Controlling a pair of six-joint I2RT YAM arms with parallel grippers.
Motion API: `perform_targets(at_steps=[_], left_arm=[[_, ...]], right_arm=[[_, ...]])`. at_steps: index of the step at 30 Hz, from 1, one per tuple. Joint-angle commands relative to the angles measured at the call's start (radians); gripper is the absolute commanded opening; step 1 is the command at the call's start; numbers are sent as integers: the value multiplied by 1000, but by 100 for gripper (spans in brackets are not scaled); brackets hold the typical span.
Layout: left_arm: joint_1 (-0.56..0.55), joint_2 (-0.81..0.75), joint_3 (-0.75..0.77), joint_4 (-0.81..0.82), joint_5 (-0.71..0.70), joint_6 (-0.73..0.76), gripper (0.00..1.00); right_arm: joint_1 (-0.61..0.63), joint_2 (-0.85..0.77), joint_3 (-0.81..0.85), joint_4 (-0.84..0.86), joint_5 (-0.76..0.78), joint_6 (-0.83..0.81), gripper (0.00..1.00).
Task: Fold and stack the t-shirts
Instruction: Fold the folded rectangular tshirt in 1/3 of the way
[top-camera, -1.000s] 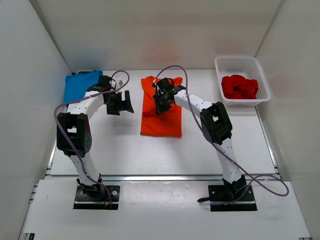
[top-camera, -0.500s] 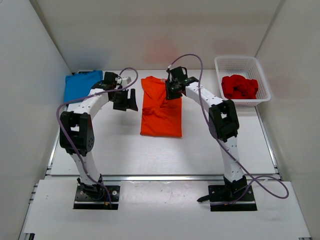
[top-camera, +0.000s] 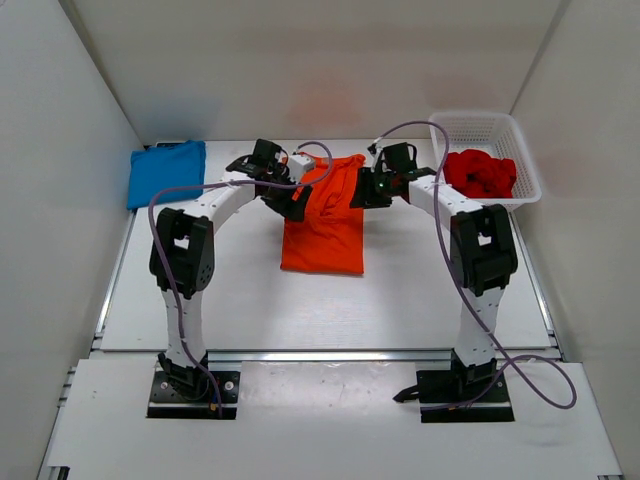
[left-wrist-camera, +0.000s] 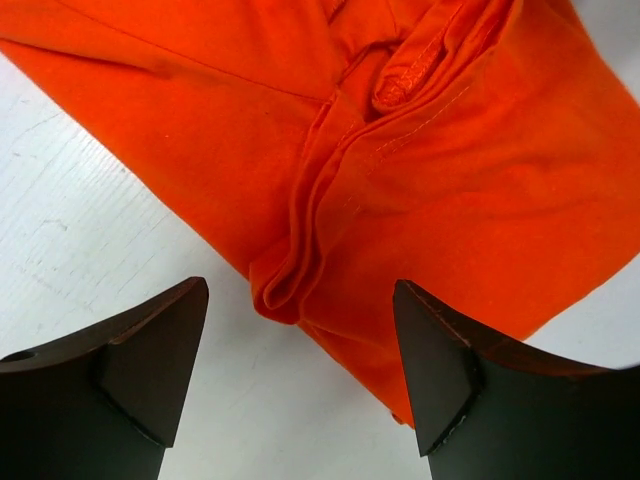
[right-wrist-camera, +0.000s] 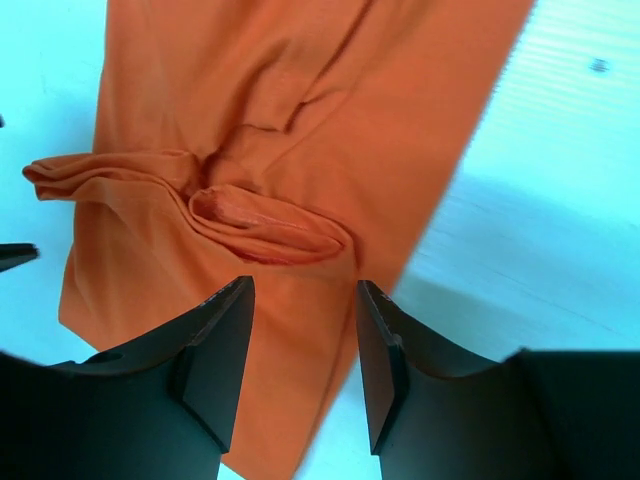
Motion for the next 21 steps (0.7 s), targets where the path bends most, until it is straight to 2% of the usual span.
perform_targets(at_steps=[1,6,9,17,21], left_arm=[[13,9,28,-1,-21,68,85],[7,20,4,-12,-4,94,80],[-4,34,-7,-9,-42,99,74],[-5,50,19,-49,12,109,58],[-8,61,12,-38,-7,109,52]], right_arm=[[13,66,78,48,-74,-25,43],[18,139,158,-29,-76,-48,44],[21,163,158,-38,-76,-45,45],[24,96,52,5,-93,-34,49],[24,51,-20,66,-107,-16,51]])
